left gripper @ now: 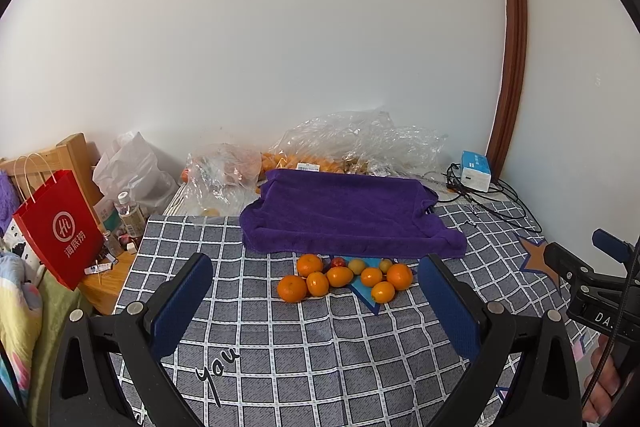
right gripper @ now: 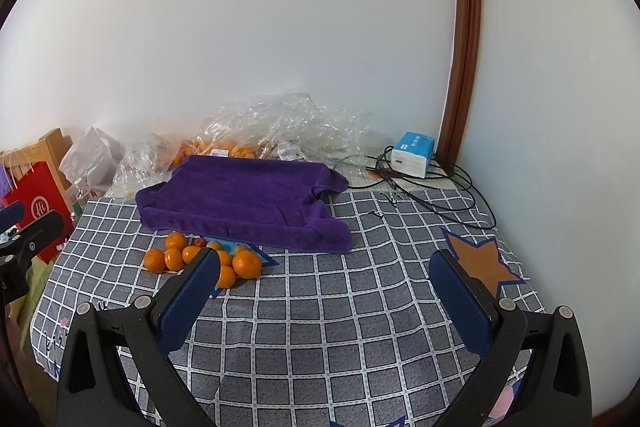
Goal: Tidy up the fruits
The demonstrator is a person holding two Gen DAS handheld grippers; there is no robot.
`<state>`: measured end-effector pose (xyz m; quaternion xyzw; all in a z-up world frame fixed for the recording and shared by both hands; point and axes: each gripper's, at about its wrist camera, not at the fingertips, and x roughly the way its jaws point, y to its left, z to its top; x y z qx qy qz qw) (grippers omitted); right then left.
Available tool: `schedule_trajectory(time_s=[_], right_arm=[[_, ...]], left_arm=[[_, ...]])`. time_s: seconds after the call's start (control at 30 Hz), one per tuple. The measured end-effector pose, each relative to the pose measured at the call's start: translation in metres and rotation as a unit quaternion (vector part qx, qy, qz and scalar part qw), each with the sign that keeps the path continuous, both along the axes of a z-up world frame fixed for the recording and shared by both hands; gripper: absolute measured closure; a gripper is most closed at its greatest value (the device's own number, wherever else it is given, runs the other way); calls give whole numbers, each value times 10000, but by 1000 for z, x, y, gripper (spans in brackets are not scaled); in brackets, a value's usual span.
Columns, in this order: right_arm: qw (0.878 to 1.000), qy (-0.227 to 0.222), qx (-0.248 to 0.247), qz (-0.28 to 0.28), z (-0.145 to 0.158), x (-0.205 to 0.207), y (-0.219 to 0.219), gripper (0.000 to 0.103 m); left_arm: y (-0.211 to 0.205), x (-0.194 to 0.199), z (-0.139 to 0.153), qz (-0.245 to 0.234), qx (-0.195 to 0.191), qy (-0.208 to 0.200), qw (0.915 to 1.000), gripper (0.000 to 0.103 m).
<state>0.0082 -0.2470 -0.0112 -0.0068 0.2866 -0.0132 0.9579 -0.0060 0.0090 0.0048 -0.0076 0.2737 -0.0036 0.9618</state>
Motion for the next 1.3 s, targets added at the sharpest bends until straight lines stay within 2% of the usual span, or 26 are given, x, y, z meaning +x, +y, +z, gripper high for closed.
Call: schedule_trajectory(time_s=[0.43, 0.63, 0.87, 1.0, 1.13, 1.2, 1.3], right_arm=[[10000, -16, 24, 45, -1, 0, 2, 0], [9999, 39, 67, 139, -14, 10, 6, 0], [9986, 193, 268, 410, -55, 39, 7, 0], [9948, 630, 647, 472, -85, 65, 4, 11], [9925, 949, 572, 508, -113, 89, 10, 15], [9904, 1105, 613, 565, -122, 100, 14, 23], [9885, 1183, 667, 671, -134, 114, 23, 27]], left_arm=[[2, -1, 0, 14, 10, -29, 10000, 0], [11, 10, -11, 141, -102, 67, 9998, 0], [28, 37, -51, 298, -147, 456, 9984, 0], [41, 52, -82, 384, -321, 732, 9961, 7], [54, 64, -110, 219, -511, 1030, 9931, 10], [60, 72, -126, 224, -432, 1140, 9923, 10], [68, 78, -142, 195, -478, 1259, 9907, 11]])
